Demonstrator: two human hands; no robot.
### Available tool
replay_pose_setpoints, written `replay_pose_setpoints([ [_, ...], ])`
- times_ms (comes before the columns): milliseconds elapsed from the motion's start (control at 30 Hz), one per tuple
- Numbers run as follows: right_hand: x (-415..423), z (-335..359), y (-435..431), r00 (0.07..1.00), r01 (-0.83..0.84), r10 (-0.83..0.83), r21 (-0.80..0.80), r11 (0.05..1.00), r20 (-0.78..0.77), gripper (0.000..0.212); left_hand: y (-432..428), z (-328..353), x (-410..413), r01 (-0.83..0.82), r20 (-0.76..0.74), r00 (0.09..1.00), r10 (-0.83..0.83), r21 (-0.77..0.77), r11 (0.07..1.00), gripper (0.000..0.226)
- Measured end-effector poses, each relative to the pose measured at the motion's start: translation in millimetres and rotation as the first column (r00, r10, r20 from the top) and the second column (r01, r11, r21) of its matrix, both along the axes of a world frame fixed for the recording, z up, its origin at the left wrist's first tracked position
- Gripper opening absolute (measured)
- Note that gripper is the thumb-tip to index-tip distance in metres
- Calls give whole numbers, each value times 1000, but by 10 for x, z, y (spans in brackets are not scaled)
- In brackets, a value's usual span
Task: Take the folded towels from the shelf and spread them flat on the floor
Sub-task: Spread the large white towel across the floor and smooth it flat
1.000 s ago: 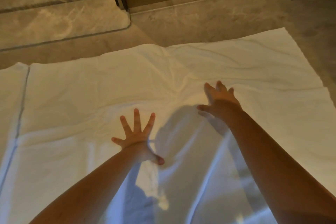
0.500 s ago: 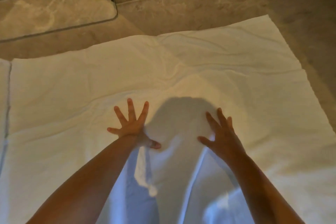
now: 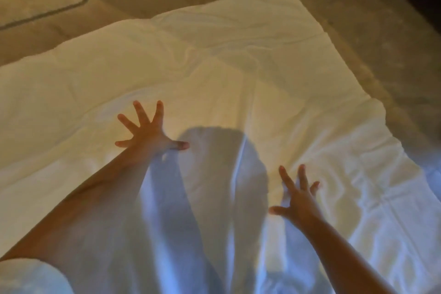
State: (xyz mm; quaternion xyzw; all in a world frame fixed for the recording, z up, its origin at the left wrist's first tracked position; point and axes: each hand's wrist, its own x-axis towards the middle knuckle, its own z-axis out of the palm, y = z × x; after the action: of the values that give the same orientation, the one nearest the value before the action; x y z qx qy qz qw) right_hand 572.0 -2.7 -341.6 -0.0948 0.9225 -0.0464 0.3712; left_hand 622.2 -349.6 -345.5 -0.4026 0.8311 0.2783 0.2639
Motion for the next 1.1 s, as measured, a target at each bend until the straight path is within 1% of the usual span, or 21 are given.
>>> replay_pose_setpoints([
  [67, -10, -35, 18, 1000, -19, 19, 1, 1000, -16, 111, 34, 26, -35, -17, 25, 1000, 17, -8, 1000, 131],
  [133, -13, -63, 31, 998, -39, 39, 0, 999, -39, 111, 178, 78, -81, -32, 16, 999, 33, -63, 997, 116],
  [167, -2, -72, 39, 998, -41, 41, -5, 999, -46, 111, 321, 117, -90, -18, -12, 1000, 17, -121, 992, 106],
  [233, 14, -87, 48, 996, -59, 58, -27, 998, -62, 110, 734, 192, -38, 52, -117, 990, -82, -240, 969, 85],
  [267, 13, -84, 53, 995, -76, 73, -33, 997, -68, 109, 1008, 212, 27, 92, -184, 973, -142, -257, 962, 77],
  [333, -22, -77, 77, 993, -103, 100, -47, 994, -63, 105, 1615, 229, 224, 172, -276, 935, -223, -196, 965, 66],
  [367, -55, -61, 103, 990, -134, 131, -62, 989, -55, 104, 1915, 223, 342, 206, -284, 928, -243, -153, 966, 63],
  [400, -99, -31, 151, 983, -180, 177, -95, 979, -44, 103, 2197, 206, 456, 230, -273, 927, -256, -121, 966, 62],
  [467, -199, 70, 326, 972, -227, 235, -253, 940, 2, 101, 2684, 167, 634, 264, -214, 936, -278, -93, 960, 64],
  [533, -281, 226, 642, 952, -268, 306, -402, 876, 32, 101, 3090, 151, 714, 272, -143, 949, -282, -89, 958, 68],
  [567, -292, 296, 841, 929, -327, 370, -424, 844, 19, 100, 3260, 157, 715, 276, -133, 948, -288, -103, 956, 70],
  [633, -258, 354, 1302, 872, -458, 490, -383, 802, -15, 96, 3584, 185, 658, 296, -154, 939, -309, -99, 950, 74],
  [667, -229, 351, 1561, 862, -481, 507, -355, 801, -23, 93, 3754, 189, 607, 299, -171, 936, -307, -72, 951, 77],
  [733, -173, 344, 2077, 864, -481, 503, -309, 820, -12, 87, 4142, 180, 539, 289, -176, 941, -290, -33, 957, 79],
  [833, -159, 348, 2797, 860, -500, 510, -227, 836, -17, 78, 4743, 106, 592, 271, -116, 958, -264, 57, 961, 84],
  [867, -170, 352, 3015, 871, -484, 491, -218, 847, -28, 76, 4895, 70, 631, 279, -86, 958, -273, 67, 958, 87],
  [933, -204, 364, 3410, 907, -418, 418, -221, 881, -47, 72, 5049, 42, 683, 287, -34, 958, -286, 38, 957, 92],
  [1033, -238, 329, 3846, 946, -323, 311, -247, 914, -88, 67, 5087, 47, 663, 251, -11, 968, -251, 21, 968, 94],
  [1100, -273, 271, 3991, 949, -312, 290, -240, 919, -122, 65, 5071, 42, 641, 263, 8, 965, -263, -1, 965, 95],
])
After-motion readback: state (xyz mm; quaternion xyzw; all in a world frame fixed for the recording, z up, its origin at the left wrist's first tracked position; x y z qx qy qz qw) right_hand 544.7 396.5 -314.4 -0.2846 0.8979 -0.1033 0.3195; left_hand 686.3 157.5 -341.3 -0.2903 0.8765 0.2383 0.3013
